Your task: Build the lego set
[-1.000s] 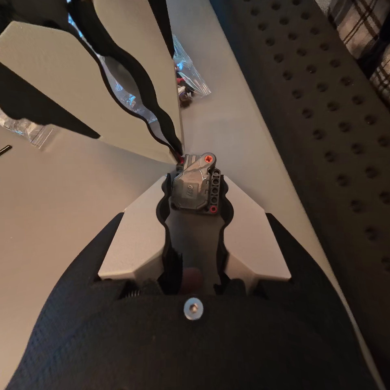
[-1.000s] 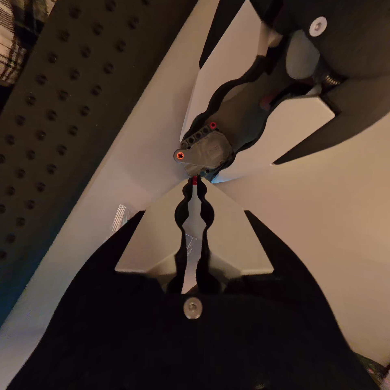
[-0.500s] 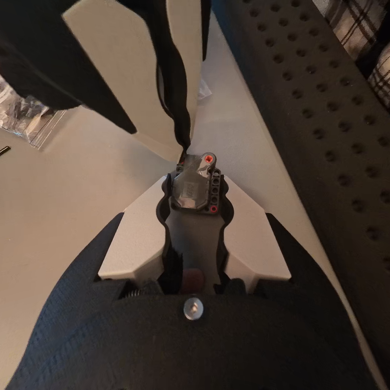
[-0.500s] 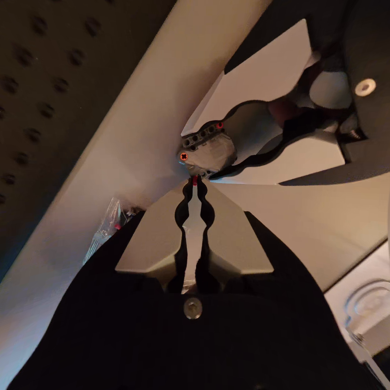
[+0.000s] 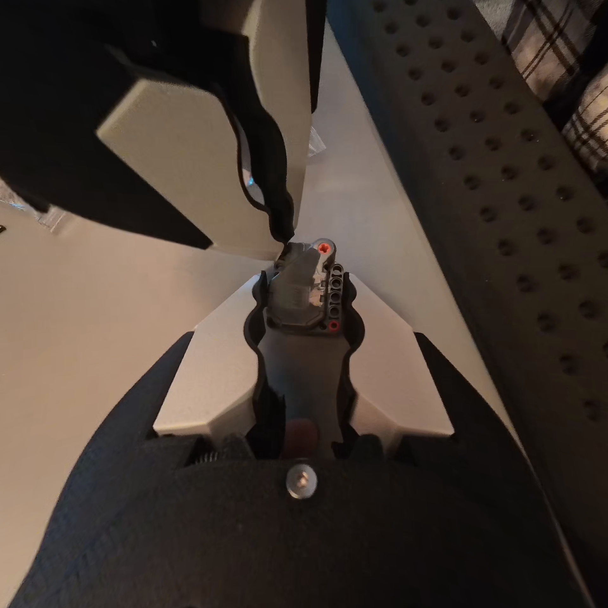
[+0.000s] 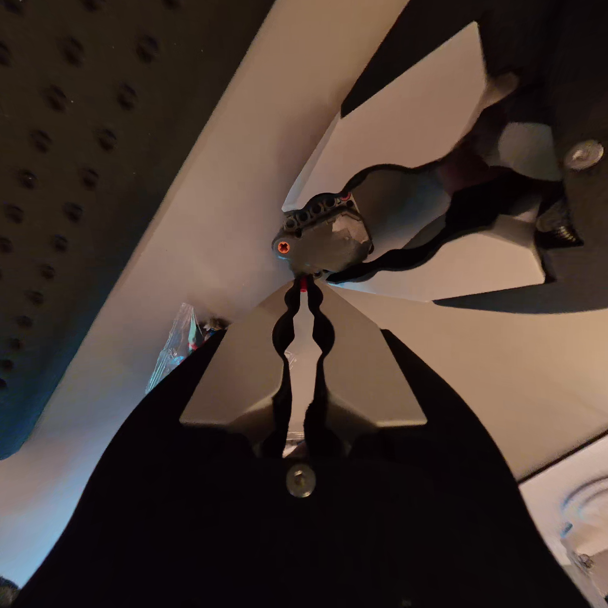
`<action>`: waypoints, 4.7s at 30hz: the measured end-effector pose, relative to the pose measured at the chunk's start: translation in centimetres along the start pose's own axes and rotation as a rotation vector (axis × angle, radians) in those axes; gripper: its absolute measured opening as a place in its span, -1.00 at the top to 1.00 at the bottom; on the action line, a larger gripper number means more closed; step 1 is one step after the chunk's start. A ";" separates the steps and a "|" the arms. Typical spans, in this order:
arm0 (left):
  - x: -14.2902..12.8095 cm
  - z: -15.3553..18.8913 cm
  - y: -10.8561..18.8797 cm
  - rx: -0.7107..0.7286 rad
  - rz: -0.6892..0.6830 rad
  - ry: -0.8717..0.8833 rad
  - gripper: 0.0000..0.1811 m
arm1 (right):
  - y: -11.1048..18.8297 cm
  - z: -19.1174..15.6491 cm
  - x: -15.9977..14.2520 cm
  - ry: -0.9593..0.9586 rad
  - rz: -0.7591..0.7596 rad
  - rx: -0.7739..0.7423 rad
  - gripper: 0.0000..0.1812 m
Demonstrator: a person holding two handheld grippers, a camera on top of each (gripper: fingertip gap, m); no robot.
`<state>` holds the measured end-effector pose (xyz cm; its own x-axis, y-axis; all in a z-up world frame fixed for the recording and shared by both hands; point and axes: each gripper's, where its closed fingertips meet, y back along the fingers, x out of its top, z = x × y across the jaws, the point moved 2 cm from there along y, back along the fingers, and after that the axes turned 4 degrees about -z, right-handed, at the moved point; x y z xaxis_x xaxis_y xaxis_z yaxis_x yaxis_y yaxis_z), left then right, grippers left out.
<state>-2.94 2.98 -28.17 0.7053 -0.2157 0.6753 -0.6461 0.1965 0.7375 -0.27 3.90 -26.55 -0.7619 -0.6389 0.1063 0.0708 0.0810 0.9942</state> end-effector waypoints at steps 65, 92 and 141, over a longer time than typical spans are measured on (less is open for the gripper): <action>0.0 -0.3 -0.1 0.012 -0.003 0.001 0.52 | 0.7 -0.4 -1.2 -0.304 0.456 -0.226 0.97; 7.3 -4.2 6.4 -0.052 0.656 0.401 0.98 | 8.4 -0.2 -2.2 -0.248 0.661 -0.773 0.96; 8.0 -3.9 7.8 -0.152 0.792 0.418 0.98 | 10.0 -0.3 -1.7 -0.222 0.737 -0.890 0.90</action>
<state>-1.19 6.52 -17.03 0.1381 0.3947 0.9084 -0.9624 0.2699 0.0290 1.86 5.58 -16.73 -0.4378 -0.5064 0.7429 0.8991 -0.2439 0.3636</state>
